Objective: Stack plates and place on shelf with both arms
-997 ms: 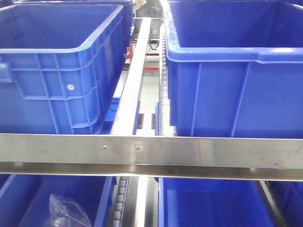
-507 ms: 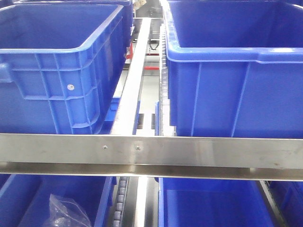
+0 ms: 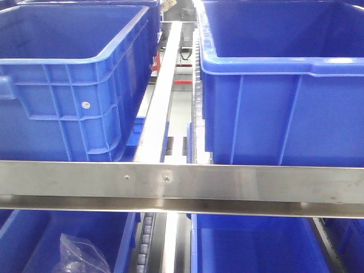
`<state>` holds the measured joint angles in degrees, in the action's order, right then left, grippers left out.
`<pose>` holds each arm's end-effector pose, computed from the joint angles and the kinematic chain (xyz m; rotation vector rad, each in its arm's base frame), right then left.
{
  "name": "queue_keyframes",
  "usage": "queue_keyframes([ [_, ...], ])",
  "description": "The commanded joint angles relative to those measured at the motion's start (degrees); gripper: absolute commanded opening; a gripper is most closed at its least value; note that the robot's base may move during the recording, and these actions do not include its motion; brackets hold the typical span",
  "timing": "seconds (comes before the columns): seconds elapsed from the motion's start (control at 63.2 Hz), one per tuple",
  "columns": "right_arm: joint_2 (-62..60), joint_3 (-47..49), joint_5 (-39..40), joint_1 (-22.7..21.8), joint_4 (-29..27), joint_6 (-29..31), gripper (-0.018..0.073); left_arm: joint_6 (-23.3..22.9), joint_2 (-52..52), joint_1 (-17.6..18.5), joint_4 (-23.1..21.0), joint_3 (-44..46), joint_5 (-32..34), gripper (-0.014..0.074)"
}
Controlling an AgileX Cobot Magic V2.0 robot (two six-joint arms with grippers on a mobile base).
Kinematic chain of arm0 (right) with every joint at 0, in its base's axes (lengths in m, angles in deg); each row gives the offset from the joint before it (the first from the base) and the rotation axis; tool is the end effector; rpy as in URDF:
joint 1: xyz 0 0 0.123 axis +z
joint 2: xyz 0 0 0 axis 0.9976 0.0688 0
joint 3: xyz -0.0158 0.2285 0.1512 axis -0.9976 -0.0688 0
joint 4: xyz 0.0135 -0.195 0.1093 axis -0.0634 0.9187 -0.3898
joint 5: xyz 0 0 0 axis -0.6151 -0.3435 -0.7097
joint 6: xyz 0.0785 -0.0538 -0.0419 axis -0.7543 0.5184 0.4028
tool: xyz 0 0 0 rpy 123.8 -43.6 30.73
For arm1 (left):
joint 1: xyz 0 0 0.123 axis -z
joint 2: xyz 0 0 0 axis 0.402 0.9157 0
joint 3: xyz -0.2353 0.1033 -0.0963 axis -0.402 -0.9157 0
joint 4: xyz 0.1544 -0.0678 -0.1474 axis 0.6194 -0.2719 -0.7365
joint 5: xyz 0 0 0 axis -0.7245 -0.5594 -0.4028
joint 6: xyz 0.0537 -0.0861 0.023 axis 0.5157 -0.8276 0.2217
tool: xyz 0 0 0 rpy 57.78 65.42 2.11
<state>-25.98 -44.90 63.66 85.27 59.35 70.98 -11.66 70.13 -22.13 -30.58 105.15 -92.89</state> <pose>0.0522 -0.0020 0.1972 0.1338 1.5786 0.0902 0.1272 0.0011 0.2445 -0.1784 2.2195 -0.0566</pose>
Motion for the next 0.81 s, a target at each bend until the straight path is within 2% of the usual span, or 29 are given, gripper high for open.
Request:
queue_keyframes([
  [0.0, -1.08, -0.09, 5.62, -0.29, -0.23, -0.04, 0.0020, -0.40, -0.11, 0.16, -0.16, 1.59, 3.99, 0.0095],
  [0.269, -1.08, -0.09, 1.89, -0.29, -5.27, 1.16, 0.0020, -0.40, -0.11, 0.16, -0.16, 1.59, 3.99, 0.0095],
  [0.791, -1.08, -0.09, 4.43, -0.29, -5.25, 2.66, 0.0020, -0.40, -0.11, 0.16, -0.16, 1.59, 3.99, 0.0095],
])
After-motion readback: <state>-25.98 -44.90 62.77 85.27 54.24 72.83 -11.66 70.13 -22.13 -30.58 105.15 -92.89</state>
